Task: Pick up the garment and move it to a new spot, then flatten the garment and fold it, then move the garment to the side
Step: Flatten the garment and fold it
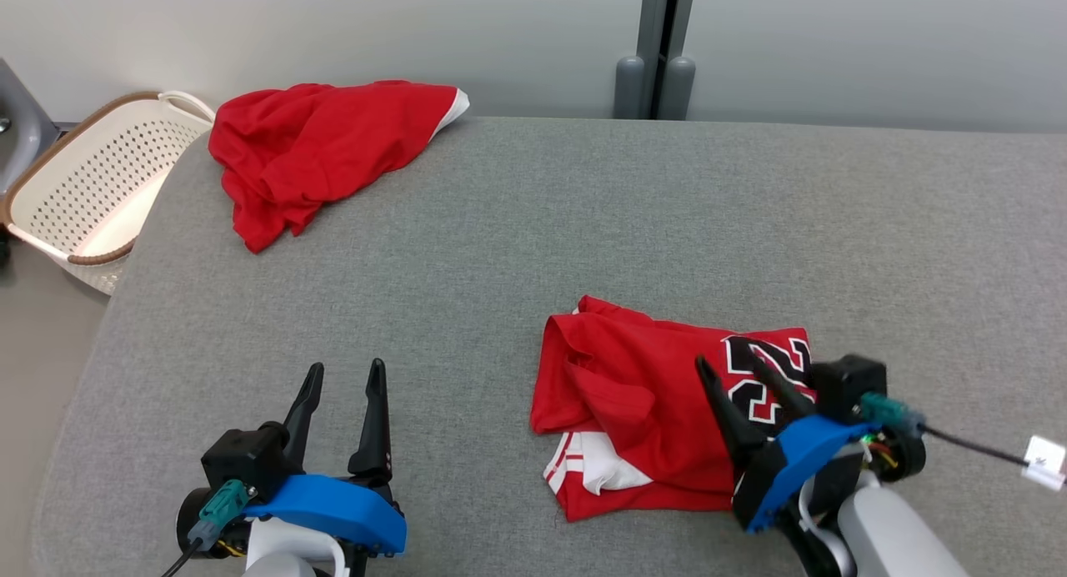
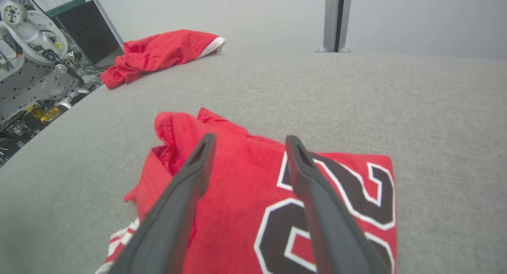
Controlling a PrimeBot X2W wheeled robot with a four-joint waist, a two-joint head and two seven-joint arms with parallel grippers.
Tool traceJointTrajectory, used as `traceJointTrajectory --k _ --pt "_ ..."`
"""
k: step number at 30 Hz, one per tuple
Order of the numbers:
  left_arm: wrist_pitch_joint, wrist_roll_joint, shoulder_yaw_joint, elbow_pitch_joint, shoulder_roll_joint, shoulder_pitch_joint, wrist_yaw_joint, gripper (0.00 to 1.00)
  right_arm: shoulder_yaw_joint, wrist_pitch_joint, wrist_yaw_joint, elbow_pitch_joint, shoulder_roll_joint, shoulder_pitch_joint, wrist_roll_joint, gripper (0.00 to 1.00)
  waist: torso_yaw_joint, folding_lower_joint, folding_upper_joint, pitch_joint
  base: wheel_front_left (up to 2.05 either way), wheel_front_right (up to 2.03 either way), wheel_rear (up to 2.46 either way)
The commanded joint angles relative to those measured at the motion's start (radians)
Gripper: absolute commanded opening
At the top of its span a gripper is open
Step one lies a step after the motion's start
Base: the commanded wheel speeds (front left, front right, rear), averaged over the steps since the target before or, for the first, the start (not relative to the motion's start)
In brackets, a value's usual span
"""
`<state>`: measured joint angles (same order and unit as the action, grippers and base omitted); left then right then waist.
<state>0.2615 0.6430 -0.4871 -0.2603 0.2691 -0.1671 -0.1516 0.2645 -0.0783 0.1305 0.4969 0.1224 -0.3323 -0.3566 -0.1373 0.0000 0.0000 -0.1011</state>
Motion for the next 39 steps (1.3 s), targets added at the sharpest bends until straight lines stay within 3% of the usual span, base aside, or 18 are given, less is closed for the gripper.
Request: traceJointTrajectory --k 1,2,3,15,24,30,31,32,34,35,36,39 --pt "0.005 -0.003 0.004 -0.003 -0.002 -0.008 0.002 1.0 0.008 0.006 0.0 -0.002 0.0 0.022 0.012 0.26 -0.006 0.0 0.0 -0.002 0.0 0.0 0.0" --pt "0.005 -0.003 0.004 -0.004 -0.002 -0.009 0.002 1.0 0.013 0.013 0.0 0.0 -0.006 0.031 0.024 0.07 -0.009 0.0 0.0 -0.004 0.0 0.0 0.0" --pt "0.005 -0.003 0.005 -0.005 -0.002 -0.01 0.002 1.0 0.022 0.018 0.0 0.002 -0.008 0.038 0.037 0.0 -0.013 0.0 0.0 -0.005 0.0 0.0 0.0" --pt "0.005 -0.007 0.011 -0.007 -0.005 -0.023 0.003 1.0 0.108 0.014 0.0 0.17 -0.067 -0.036 0.045 0.0 -0.073 0.0 0.0 -0.015 0.0 0.0 0.0" --pt "0.005 -0.011 0.016 -0.008 -0.013 -0.02 0.009 1.0 0.416 0.027 0.0 0.223 -0.069 -0.082 -0.072 0.0 -0.105 0.0 0.0 -0.024 0.0 0.0 0.0" --pt "0.005 -0.015 0.036 -0.003 -0.015 -0.006 0.004 1.0 0.437 -0.069 0.0 0.226 -0.07 -0.115 -0.084 0.0 -0.082 0.0 0.0 -0.022 0.0 0.0 0.0" --pt "0.005 -0.017 0.039 -0.001 -0.016 -0.005 0.005 1.0 0.426 -0.09 0.0 0.225 -0.07 -0.119 -0.081 0.07 -0.075 0.0 0.0 -0.021 0.0 0.0 0.0" --pt "0.005 -0.02 0.04 0.0 -0.017 -0.005 0.007 1.0 0.41 -0.11 0.0 0.223 -0.07 -0.124 -0.074 0.25 -0.068 0.0 0.0 -0.019 0.0 0.0 0.0" --pt "0.005 -0.023 0.041 0.001 -0.019 -0.005 0.01 1.0 0.368 -0.142 0.0 0.217 -0.07 -0.13 -0.06 0.5 -0.053 0.0 0.0 -0.015 0.0 0.0 0.0" --pt "0.005 -0.028 0.041 0.001 -0.02 -0.004 0.013 1.0 0.338 -0.155 0.0 0.21 -0.07 -0.132 -0.049 0.91 -0.045 0.0 0.0 -0.012 0.0 0.0 0.0" --pt "0.005 -0.03 0.042 0.0 -0.021 -0.005 0.017 1.0 0.308 -0.164 0.0 0.204 -0.07 -0.13 -0.036 1.0 -0.037 0.0 0.0 -0.009 0.0 0.0 0.0" --pt "0.005 -0.044 0.043 -0.002 -0.024 -0.008 0.016 1.0 0.198 -0.182 0.0 0.169 -0.07 -0.107 0.001 1.0 -0.007 0.0 0.0 0.004 0.0 0.0 0.0"
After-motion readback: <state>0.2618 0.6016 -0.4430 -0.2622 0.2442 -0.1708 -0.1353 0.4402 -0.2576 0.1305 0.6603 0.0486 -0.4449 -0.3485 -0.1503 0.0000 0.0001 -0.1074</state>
